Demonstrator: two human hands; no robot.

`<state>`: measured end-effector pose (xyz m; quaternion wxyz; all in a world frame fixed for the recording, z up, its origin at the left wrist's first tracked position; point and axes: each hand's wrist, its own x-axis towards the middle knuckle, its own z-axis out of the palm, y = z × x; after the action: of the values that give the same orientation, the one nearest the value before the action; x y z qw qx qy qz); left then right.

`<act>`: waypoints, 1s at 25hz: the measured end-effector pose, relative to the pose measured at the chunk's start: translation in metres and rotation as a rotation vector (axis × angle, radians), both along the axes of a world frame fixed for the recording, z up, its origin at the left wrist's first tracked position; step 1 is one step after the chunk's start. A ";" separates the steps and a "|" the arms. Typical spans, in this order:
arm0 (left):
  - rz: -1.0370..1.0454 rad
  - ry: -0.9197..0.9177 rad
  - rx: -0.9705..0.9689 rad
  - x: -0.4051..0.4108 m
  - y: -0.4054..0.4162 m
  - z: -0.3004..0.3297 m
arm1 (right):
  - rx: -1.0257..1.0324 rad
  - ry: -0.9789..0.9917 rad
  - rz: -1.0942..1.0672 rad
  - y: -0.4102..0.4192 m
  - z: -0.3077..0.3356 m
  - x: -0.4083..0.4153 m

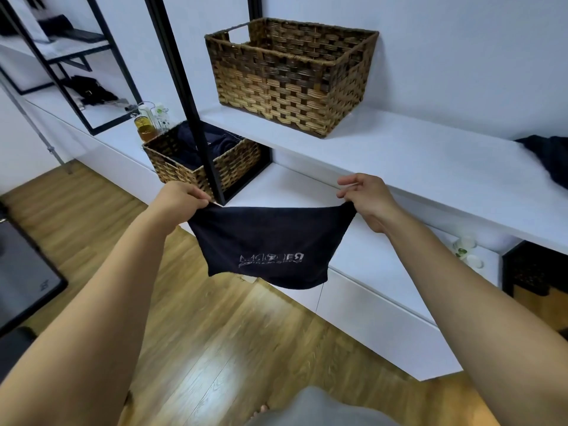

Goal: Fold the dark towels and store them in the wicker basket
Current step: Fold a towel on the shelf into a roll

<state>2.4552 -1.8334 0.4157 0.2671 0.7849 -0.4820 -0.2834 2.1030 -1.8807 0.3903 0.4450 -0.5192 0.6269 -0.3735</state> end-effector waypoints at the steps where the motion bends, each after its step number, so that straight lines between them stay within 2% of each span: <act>1: -0.009 0.011 0.022 -0.002 -0.001 0.000 | 0.013 0.006 -0.002 0.001 -0.001 -0.001; 9: 0.051 0.156 -0.046 -0.002 -0.001 0.008 | -0.007 -0.019 -0.110 0.005 -0.010 -0.004; 11: 0.059 0.173 -0.080 -0.001 -0.001 0.009 | -0.008 -0.155 -0.170 0.006 -0.008 -0.001; 14: 0.024 0.187 -0.086 -0.001 0.000 0.011 | 0.050 -0.484 -0.236 0.008 0.003 0.004; 16: 0.010 0.191 -0.086 -0.001 0.001 0.012 | 0.075 -0.552 -0.263 0.007 0.006 0.005; 18: 0.013 0.210 -0.108 0.000 0.001 0.011 | 0.052 -0.459 -0.264 0.006 0.004 0.005; 20: 0.006 0.211 -0.141 0.002 0.002 0.011 | -0.042 -0.280 -0.261 0.006 -0.001 0.007; 22: -0.017 0.156 -0.164 0.002 0.003 0.010 | -0.238 -0.001 -0.233 0.010 -0.007 0.007; 25: -0.033 0.061 -0.200 0.000 0.002 0.012 | -0.528 0.395 -0.077 0.018 -0.009 0.007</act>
<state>2.4550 -1.8310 0.4276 0.3539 0.7373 -0.5123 -0.2621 2.1095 -1.8631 0.3810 0.1505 -0.6550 0.6015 -0.4318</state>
